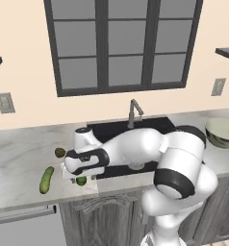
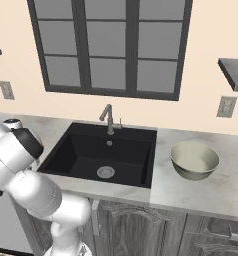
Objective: There is a mixed pile of frozen fruits and vegetables on the counter. Locate all the frozen vegetables and place the items in a bowl on the counter. Take all the frozen fruits and defrost them in a running sink.
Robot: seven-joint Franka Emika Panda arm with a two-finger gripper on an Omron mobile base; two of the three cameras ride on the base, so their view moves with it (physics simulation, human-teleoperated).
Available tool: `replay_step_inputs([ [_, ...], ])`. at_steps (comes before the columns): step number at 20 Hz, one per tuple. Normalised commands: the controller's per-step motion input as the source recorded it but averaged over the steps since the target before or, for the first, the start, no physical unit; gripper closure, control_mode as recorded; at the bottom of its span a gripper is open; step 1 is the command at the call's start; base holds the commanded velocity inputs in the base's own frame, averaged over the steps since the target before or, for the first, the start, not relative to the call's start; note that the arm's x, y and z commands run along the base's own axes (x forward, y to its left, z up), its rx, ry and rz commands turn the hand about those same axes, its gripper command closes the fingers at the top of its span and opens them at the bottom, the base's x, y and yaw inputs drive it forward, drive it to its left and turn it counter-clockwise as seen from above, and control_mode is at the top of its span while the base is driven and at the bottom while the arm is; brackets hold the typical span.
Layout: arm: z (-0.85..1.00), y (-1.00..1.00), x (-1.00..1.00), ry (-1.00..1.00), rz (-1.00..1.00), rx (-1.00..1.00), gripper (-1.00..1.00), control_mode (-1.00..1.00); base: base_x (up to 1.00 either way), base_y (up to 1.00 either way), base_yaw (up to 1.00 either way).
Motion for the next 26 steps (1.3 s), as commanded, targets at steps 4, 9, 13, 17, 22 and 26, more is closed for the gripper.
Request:
replay_step_inputs([
  [4, -0.14, 0.04, 0.17, 0.02, 0.00, 0.00, -1.00, -1.00, 0.00, 0.00, 0.00],
  [9, -0.15, 0.12, 0.14, 0.01, 0.00, 0.00, 1.00, -1.00, 0.00, 0.00, 0.00],
  [13, -0.07, 0.00, 0.12, 0.04, 0.00, 0.01, 1.00, -1.00, 0.00, 0.00, 0.00],
  [17, 0.10, -0.05, 0.01, 0.05, 0.00, -0.03, 1.00, -1.00, 0.00, 0.00, 0.00],
  [22, 0.14, -0.38, -0.04, 0.00, -0.03, -0.03, 1.00, -1.00, 0.00, 0.00, 0.00],
  [26, 0.16, -0.44, -0.02, -0.03, -0.04, 0.00, 1.00, -1.00, 0.00, 0.00, 0.00],
])
